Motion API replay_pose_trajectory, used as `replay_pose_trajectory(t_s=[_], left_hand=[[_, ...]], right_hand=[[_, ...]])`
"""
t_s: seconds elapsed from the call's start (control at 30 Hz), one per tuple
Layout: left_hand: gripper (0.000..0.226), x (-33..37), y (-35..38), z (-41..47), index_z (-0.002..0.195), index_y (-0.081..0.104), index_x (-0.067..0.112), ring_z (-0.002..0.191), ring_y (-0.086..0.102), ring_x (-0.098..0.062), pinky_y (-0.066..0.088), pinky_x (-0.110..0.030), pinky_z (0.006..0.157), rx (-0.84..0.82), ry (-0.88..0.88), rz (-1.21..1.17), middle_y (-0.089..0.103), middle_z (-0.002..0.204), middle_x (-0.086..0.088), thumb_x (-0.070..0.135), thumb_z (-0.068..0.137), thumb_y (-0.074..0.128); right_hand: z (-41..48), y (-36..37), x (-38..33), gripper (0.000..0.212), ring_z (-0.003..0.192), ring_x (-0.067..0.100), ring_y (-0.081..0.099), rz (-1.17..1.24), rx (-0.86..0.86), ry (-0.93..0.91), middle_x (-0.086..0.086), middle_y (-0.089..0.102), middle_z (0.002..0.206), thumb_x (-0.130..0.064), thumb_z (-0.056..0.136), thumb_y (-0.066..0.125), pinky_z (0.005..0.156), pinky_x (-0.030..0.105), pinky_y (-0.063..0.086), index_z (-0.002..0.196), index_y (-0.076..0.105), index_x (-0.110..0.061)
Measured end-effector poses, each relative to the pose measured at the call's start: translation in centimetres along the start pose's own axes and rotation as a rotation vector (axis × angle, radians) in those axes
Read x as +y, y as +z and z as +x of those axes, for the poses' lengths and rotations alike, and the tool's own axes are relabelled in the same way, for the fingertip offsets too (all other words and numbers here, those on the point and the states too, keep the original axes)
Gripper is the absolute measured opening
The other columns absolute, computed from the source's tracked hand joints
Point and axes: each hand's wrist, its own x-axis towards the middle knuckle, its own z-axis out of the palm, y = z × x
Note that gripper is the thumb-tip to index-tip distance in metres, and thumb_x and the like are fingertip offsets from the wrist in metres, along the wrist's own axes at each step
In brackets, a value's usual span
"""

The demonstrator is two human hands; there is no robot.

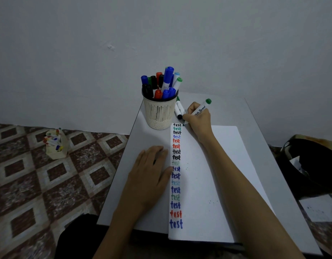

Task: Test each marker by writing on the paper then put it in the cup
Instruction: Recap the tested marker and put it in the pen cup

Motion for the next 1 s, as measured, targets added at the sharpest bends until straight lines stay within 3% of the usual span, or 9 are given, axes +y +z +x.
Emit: replay_pose_trajectory(t_s=[0.1, 0.27, 0.57, 1.0], left_hand=[[0.058, 0.05, 0.01, -0.02, 0.136, 0.04, 0.013, 0.132, 0.03, -0.016, 0.023, -0.04, 0.113, 0.002, 0.002, -0.002, 0.04, 0.141, -0.002, 0.049, 0.093, 0.026], [0.059, -0.08, 0.01, -0.03, 0.138, 0.038, 0.014, 0.133, 0.028, -0.015, 0.019, -0.037, 0.115, 0.001, 0.001, 0.0, 0.038, 0.143, -0.001, 0.05, 0.093, 0.024], [0.057, -0.19, 0.14, -0.06, 0.137, 0.04, 0.013, 0.131, 0.028, -0.015, 0.021, -0.037, 0.114, 0.017, 0.006, 0.001, 0.04, 0.141, -0.002, 0.048, 0.094, 0.028], [0.056, -0.16, 0.15, 0.01, 0.136, 0.042, 0.012, 0.131, 0.028, -0.014, 0.02, -0.037, 0.114, 0.035, 0.018, -0.011, 0.041, 0.14, -0.003, 0.047, 0.093, 0.029]], right_hand=[[-0.06, 0.06, -0.11, 0.034, 0.058, 0.008, 0.062, 0.003, -0.015, 0.006, 0.002, 0.057, 0.066, 0.008, 0.073, 0.07, 0.053, 0.02, 0.05, 0.062, 0.046, -0.014], [-0.07, -0.19, -0.26, 0.034, 0.056, 0.013, 0.06, 0.083, 0.054, 0.063, 0.005, 0.054, 0.064, 0.011, 0.076, 0.065, 0.05, 0.019, 0.05, 0.063, 0.044, -0.012], [-0.27, -0.08, -0.34, 0.033, 0.059, 0.016, 0.058, 0.015, 0.049, 0.017, 0.005, 0.054, 0.066, 0.011, 0.073, 0.066, 0.051, 0.023, 0.052, 0.063, 0.044, -0.013], [-0.45, -0.14, -0.69, 0.036, 0.046, 0.001, 0.053, 0.034, 0.101, 0.057, 0.004, 0.05, 0.064, 0.014, 0.075, 0.061, 0.046, 0.015, 0.045, 0.062, 0.041, -0.013]])
